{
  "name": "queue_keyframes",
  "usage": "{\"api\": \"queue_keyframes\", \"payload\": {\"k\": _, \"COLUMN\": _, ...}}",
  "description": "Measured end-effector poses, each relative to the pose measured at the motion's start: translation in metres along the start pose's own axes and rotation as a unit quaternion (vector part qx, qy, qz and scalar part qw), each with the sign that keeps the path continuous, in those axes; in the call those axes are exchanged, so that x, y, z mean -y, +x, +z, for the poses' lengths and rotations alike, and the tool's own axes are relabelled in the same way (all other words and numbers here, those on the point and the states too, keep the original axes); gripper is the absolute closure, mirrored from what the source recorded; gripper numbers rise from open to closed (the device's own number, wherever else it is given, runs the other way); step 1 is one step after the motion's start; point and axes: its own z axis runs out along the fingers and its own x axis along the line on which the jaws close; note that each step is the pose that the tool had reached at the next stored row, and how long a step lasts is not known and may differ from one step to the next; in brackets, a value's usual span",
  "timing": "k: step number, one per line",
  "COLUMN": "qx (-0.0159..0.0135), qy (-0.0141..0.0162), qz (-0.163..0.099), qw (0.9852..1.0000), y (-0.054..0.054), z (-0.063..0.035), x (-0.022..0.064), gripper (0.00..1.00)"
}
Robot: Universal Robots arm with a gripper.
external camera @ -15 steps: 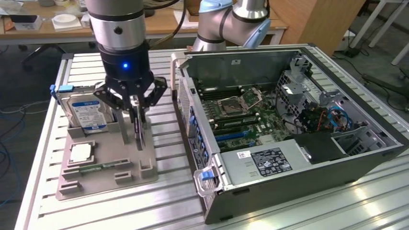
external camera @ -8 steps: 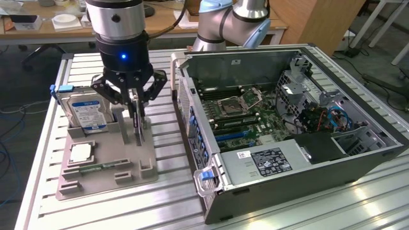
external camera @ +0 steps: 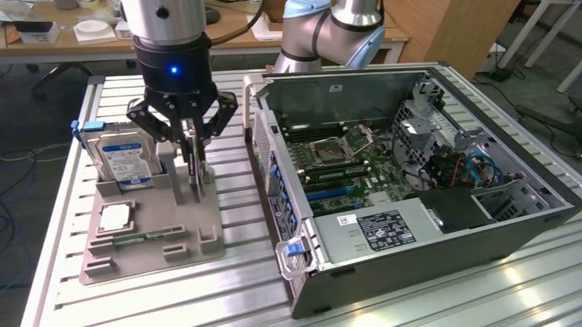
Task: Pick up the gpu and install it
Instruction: 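Pick up the gpu and move the gpu toward the slot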
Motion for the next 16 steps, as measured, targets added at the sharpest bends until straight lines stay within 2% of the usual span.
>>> {"api": "queue_keyframes", "payload": {"k": 1, "qx": 0.0000, "qy": 0.0001, "qz": 0.000, "qw": 1.0000, "y": 0.000, "z": -0.0011, "x": 0.0000, "gripper": 0.74}}
{"api": "queue_keyframes", "payload": {"k": 3, "qx": 0.0000, "qy": 0.0006, "qz": 0.000, "qw": 1.0000, "y": 0.000, "z": -0.0117, "x": 0.0005, "gripper": 0.74}}
{"api": "queue_keyframes", "payload": {"k": 5, "qx": 0.0000, "qy": 0.0006, "qz": 0.000, "qw": 1.0000, "y": 0.000, "z": -0.0142, "x": 0.0006, "gripper": 0.74}}
{"api": "queue_keyframes", "payload": {"k": 6, "qx": 0.0001, "qy": 0.0008, "qz": 0.000, "qw": 1.0000, "y": 0.000, "z": -0.0193, "x": 0.0008, "gripper": 0.74}}
{"api": "queue_keyframes", "payload": {"k": 16, "qx": 0.0000, "qy": 0.0012, "qz": 0.000, "qw": 1.0000, "y": -0.001, "z": -0.0326, "x": 0.0014, "gripper": 0.74}}
